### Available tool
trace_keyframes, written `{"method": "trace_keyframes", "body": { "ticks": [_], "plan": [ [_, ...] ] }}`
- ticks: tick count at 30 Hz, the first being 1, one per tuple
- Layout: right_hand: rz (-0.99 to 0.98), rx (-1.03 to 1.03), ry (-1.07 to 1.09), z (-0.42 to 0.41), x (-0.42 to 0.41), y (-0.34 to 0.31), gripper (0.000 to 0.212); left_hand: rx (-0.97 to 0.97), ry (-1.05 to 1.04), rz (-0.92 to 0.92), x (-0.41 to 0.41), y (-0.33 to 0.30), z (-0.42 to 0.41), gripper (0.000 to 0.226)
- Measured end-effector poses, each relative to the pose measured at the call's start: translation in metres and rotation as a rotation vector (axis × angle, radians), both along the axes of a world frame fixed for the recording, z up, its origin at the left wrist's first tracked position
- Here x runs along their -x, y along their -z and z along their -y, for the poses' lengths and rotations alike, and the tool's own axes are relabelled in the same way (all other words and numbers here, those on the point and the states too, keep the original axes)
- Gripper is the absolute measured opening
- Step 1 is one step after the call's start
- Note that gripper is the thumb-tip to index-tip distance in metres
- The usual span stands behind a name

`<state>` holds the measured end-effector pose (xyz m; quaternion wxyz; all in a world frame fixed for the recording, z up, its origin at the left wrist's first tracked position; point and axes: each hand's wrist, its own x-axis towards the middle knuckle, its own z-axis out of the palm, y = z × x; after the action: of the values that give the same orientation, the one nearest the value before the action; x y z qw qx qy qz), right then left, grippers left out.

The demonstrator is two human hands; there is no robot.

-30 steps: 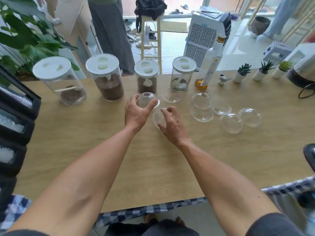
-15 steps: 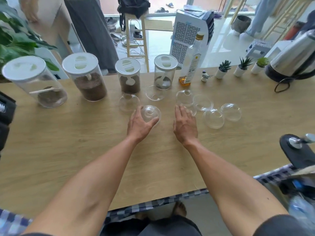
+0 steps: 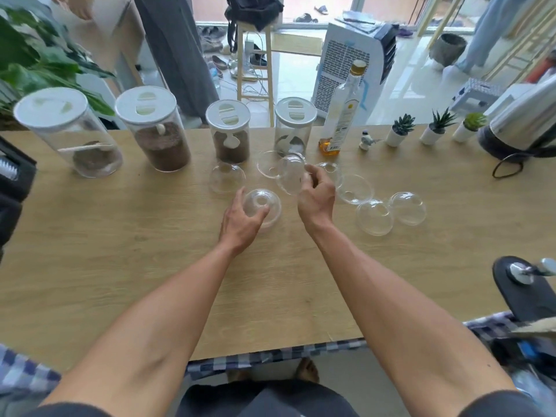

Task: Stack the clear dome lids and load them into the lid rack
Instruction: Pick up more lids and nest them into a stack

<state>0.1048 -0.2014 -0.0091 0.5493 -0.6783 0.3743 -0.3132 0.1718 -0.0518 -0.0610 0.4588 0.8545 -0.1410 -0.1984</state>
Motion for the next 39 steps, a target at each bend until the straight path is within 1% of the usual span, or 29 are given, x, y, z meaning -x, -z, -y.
{"method": "trace_keyframes", "body": {
  "ticks": [2,4,6,7,9,11,14,17,20,22,23,25,27,28,30,31,33,36,38,39],
  "plan": [
    [0.039,-0.269,-0.025,0.002,-0.010,-0.002,0.018,0.052,-0.046,-0.050,-0.002,-0.004,-0.003,0.084],
    [0.003,-0.437,-0.087,0.000,-0.014,0.003,0.018,0.089,-0.098,-0.070,-0.004,-0.008,-0.004,0.074],
    [-0.055,-0.534,-0.129,-0.004,-0.013,0.012,0.017,0.095,-0.154,-0.082,-0.007,-0.012,-0.005,0.065],
    [-0.081,-0.567,-0.134,-0.005,-0.012,0.020,0.016,0.106,-0.181,-0.093,-0.009,-0.013,-0.006,0.063],
    [-0.137,-0.579,-0.132,-0.011,-0.011,0.031,0.015,0.144,-0.217,-0.121,-0.011,-0.013,-0.007,0.068],
    [-0.172,-0.546,-0.112,-0.015,-0.012,0.040,0.013,0.136,-0.191,-0.113,-0.009,-0.014,-0.008,0.064],
    [-0.276,-0.393,-0.076,-0.019,-0.016,0.046,0.012,0.109,-0.109,-0.078,-0.007,-0.011,-0.009,0.050],
    [-0.367,-0.285,-0.054,-0.018,-0.022,0.056,0.011,0.092,-0.077,-0.032,-0.009,-0.004,-0.008,0.043],
    [-0.392,-0.243,-0.077,-0.019,-0.022,0.058,0.022,0.085,-0.066,-0.025,-0.011,-0.003,-0.008,0.040],
    [-0.381,-0.176,-0.103,-0.019,-0.018,0.053,0.029,0.087,-0.060,-0.027,-0.013,-0.005,-0.008,0.038],
    [-0.363,-0.115,-0.140,-0.020,-0.015,0.051,0.037,0.090,-0.063,-0.028,-0.014,-0.005,-0.009,0.037],
    [-0.333,0.060,-0.291,-0.023,-0.007,0.049,0.060,0.084,-0.092,-0.016,-0.020,-0.007,-0.011,0.036],
    [-0.342,0.236,-0.424,-0.025,-0.002,0.052,0.080,0.043,-0.158,0.041,-0.031,-0.008,-0.012,0.033],
    [-0.348,0.292,-0.459,-0.026,-0.001,0.054,0.089,0.011,-0.194,0.086,-0.037,-0.009,-0.013,0.031],
    [-0.370,0.336,-0.487,-0.028,0.000,0.060,0.106,-0.049,-0.256,0.189,-0.053,-0.011,-0.014,0.030],
    [-0.385,0.338,-0.490,-0.029,-0.001,0.062,0.113,-0.074,-0.269,0.229,-0.061,-0.012,-0.014,0.034],
    [-0.433,0.336,-0.467,-0.033,-0.003,0.068,0.117,-0.125,-0.252,0.248,-0.076,-0.011,-0.014,0.055],
    [-0.474,0.363,-0.442,-0.036,-0.005,0.077,0.111,-0.214,-0.165,0.217,-0.097,-0.007,-0.012,0.090],
    [-0.461,0.375,-0.433,-0.036,-0.006,0.079,0.108,-0.251,-0.116,0.202,-0.108,0.001,-0.011,0.102],
    [-0.457,0.378,-0.431,-0.035,-0.007,0.080,0.108,-0.260,-0.099,0.196,-0.112,0.005,-0.010,0.104]
  ]
}}
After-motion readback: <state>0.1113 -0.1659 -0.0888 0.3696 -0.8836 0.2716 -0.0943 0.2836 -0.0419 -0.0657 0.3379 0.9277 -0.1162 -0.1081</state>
